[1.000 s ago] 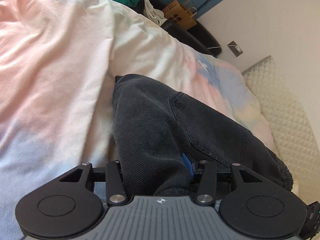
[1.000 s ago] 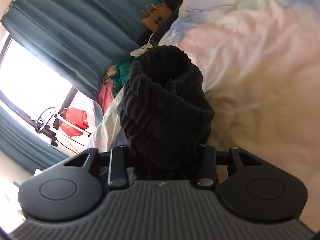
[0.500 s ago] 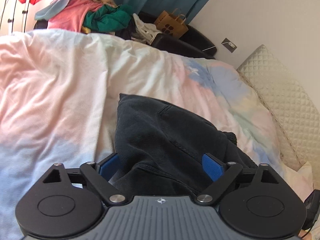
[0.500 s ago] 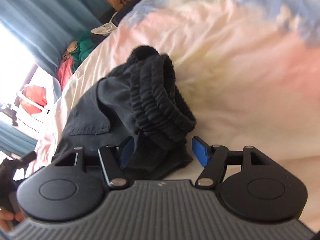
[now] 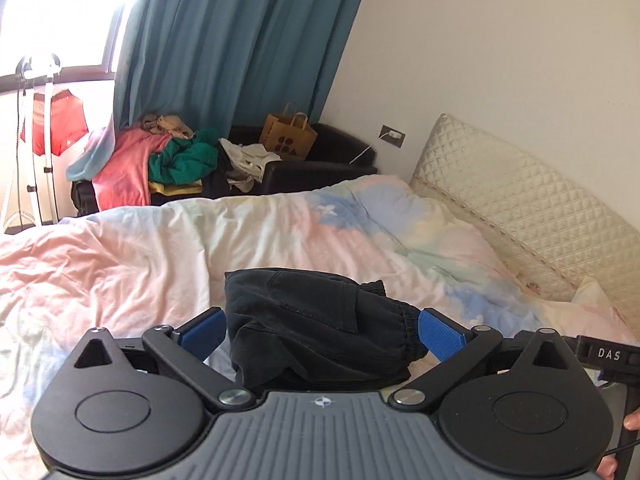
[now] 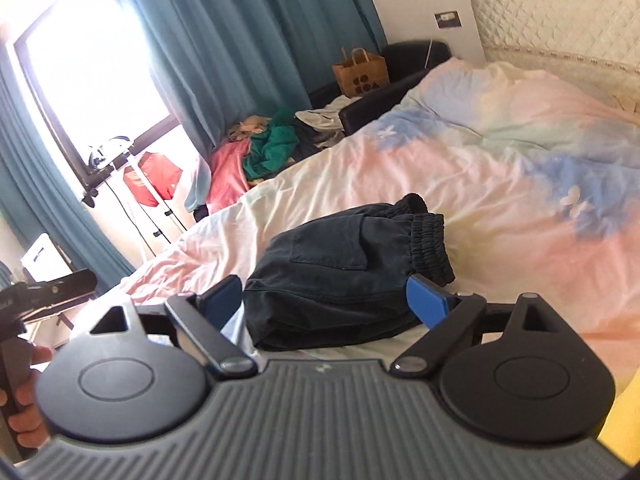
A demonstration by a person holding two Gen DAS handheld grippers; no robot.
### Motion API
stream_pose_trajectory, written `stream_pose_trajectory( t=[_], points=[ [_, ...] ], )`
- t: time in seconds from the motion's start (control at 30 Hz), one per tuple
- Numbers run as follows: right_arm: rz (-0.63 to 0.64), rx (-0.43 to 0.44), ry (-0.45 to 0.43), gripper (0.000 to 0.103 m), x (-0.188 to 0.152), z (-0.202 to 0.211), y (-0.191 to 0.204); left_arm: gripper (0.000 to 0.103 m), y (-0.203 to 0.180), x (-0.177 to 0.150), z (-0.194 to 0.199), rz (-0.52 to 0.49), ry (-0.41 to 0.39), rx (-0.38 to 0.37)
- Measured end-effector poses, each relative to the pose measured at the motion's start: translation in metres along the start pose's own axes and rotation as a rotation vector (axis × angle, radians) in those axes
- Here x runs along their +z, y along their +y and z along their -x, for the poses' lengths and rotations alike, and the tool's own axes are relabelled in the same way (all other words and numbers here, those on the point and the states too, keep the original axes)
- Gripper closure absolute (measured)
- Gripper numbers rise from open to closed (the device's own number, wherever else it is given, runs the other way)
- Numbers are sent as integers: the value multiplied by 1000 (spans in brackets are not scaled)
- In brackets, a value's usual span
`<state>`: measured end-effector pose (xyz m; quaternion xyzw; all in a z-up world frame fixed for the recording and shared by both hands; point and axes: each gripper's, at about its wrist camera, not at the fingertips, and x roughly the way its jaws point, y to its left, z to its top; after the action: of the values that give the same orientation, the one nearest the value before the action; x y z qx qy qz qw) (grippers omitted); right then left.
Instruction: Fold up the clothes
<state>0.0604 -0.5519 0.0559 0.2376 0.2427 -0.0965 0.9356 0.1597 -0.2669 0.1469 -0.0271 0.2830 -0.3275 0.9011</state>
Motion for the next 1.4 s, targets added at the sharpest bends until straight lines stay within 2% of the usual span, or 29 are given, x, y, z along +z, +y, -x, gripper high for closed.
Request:
stream_pose_trajectory(
  t=[0.2,0.27,0.4,0.47,0.57,0.77,0.93,1.07,1.17,1.4],
  points=[
    [82,18,-78,12,-34,67,42,0,-13,-44,82,-33,-60,46],
    [111,7,-128,12,-50,86,53,0,-13,-59,103,-28,-90,48],
    [147,1,-168,12,-79,107,66,0,-11,-91,138,-20,-139,70],
    [159,-9,-184,12,-92,111,69,0,-13,-104,150,-43,-154,117],
    [173,-39,-204,12,-111,113,72,0,-14,-123,161,-49,-165,163],
    [216,-59,-225,12,-141,114,83,0,-9,-152,173,-58,-179,147],
    [246,-79,-214,12,-159,109,93,0,-7,-171,179,-145,-180,172],
    [264,-98,-226,12,-168,109,98,0,0,-173,185,-118,-189,205],
    [275,-112,-231,12,-175,107,103,0,5,-172,188,-98,-191,199],
    [260,-103,-214,12,-182,97,109,0,6,-171,189,-119,-196,210]
  ],
)
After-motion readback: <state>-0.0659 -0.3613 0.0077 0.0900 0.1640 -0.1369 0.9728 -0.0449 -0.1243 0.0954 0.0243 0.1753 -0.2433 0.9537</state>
